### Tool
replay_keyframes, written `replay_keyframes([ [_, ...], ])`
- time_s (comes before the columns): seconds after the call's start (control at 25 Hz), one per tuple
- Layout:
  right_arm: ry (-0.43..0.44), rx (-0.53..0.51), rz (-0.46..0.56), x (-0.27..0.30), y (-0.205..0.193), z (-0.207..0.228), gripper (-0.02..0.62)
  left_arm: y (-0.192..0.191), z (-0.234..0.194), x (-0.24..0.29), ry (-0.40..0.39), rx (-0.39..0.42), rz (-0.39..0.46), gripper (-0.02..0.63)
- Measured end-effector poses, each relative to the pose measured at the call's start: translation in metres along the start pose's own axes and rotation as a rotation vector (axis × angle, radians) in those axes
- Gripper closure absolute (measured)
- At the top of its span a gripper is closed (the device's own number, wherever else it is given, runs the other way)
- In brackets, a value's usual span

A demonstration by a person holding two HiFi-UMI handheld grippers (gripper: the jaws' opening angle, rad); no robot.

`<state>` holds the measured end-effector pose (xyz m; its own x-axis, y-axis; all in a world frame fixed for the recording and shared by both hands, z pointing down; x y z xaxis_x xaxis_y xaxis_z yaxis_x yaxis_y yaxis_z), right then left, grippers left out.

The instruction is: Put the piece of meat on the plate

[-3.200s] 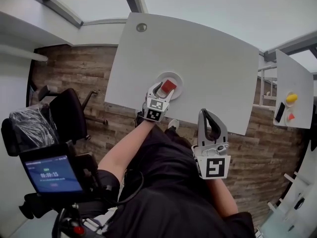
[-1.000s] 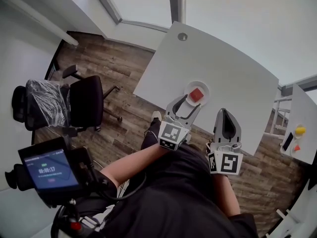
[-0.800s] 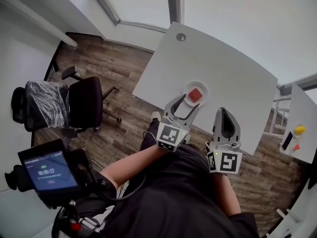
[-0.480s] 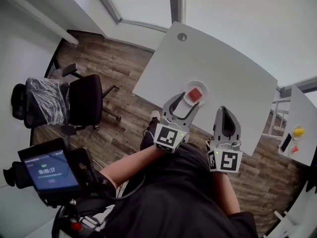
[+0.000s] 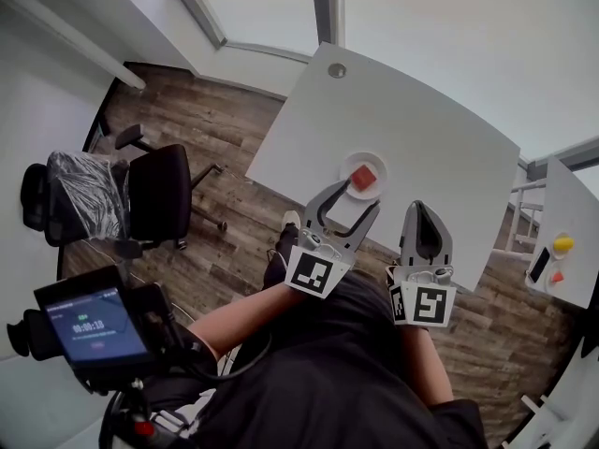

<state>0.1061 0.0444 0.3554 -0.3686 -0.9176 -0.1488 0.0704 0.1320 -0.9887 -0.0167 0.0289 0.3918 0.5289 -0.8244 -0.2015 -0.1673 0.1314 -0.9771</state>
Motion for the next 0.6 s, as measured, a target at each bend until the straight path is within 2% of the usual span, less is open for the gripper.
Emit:
replay_keyframes([
  [0.12,-0.007,0.000,-0.002,-0.0016,-0.0007,-0.0003,0.592,0.0010,0.0011,-0.0022,-0.002,-0.009,0.006,0.365],
  [0.28,-0.006,0.003,-0.006,-0.0016,-0.0023,-0.0011,0.592,0.0000,0.0001,-0.0059,0.003,0.000,-0.004,0.428],
  [0.4,0.003,0.006,-0.004,-0.0015,-0.0022,-0.0025,0.592,-0.0010,-0.0005,-0.0069,0.008,-0.002,-0.012,0.509],
  [0.52,0.008,0.004,-0.004,-0.0016,-0.0017,-0.0026,0.592,-0.0003,0.0007,-0.0061,0.003,-0.012,-0.007,0.522],
  [0.6,0.010,-0.007,-0.010,-0.0021,-0.0017,-0.0031,0.592,0.0008,0.0015,-0.0065,0.005,-0.010,-0.007,0.565],
])
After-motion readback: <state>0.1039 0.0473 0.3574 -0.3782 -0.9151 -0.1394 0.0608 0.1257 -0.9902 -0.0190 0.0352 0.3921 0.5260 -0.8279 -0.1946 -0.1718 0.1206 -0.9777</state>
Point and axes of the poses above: the fingertips, and each gripper's own axes: x forward along the fingers, z to its right, y out of its top, the point moved 4 cm from there along -x, backward along the fingers, and after that the axes turned 11 degrees about z, right-handed, at the moved point
